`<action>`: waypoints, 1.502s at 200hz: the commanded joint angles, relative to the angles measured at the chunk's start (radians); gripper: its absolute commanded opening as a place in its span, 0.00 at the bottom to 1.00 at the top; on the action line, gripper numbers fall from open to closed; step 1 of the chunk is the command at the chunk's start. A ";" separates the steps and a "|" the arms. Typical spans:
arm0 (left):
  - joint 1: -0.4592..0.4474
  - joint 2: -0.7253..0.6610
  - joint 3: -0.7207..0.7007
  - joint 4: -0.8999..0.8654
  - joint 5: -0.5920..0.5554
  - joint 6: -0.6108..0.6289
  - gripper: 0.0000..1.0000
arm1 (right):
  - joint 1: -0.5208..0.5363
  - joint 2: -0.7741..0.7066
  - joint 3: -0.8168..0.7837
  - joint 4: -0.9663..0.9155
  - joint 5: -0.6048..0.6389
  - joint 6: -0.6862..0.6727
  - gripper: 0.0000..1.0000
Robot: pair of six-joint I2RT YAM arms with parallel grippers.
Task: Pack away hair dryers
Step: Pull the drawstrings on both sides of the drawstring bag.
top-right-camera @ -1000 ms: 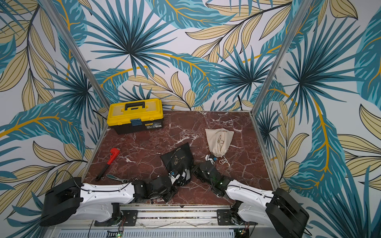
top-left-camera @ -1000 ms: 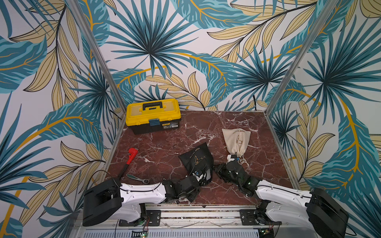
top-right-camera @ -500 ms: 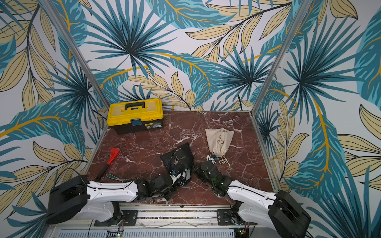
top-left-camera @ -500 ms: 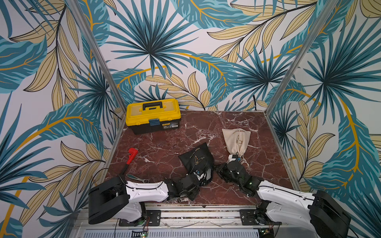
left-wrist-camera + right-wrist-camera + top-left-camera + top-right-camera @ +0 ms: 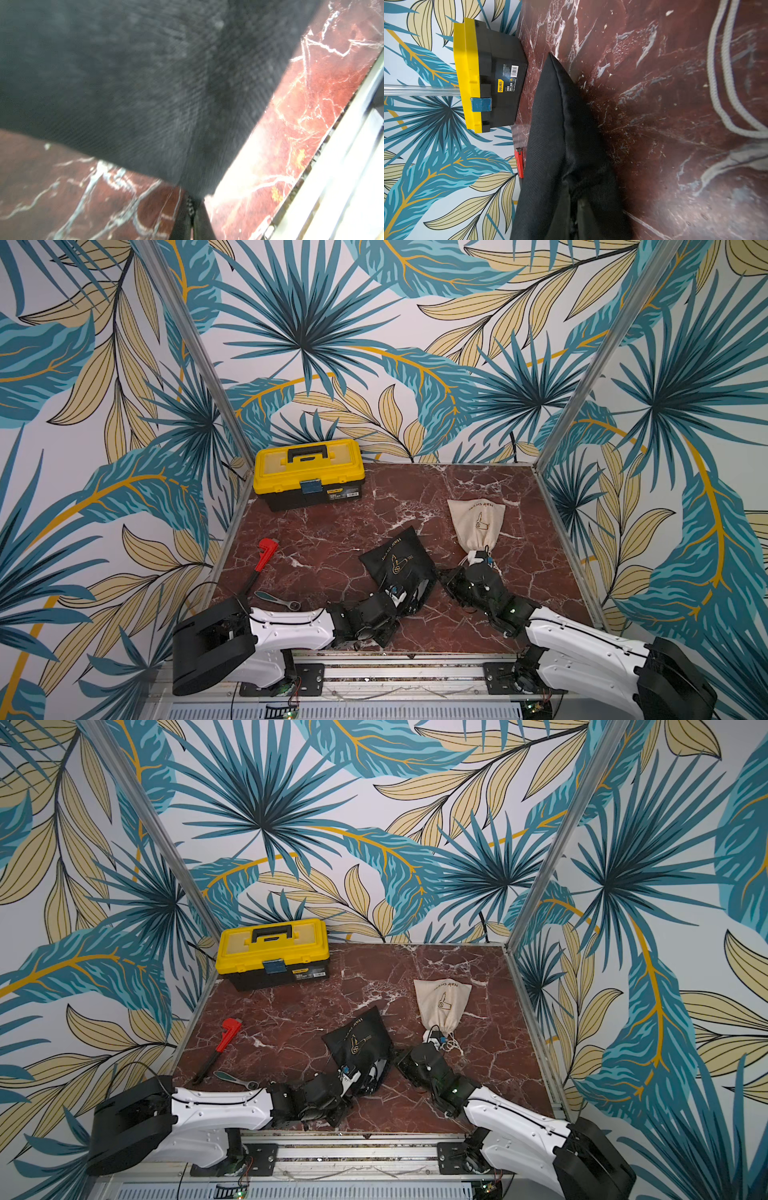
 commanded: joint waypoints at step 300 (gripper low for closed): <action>0.008 -0.124 0.069 -0.272 -0.030 -0.043 0.00 | -0.113 0.069 -0.195 0.229 -0.131 0.187 0.57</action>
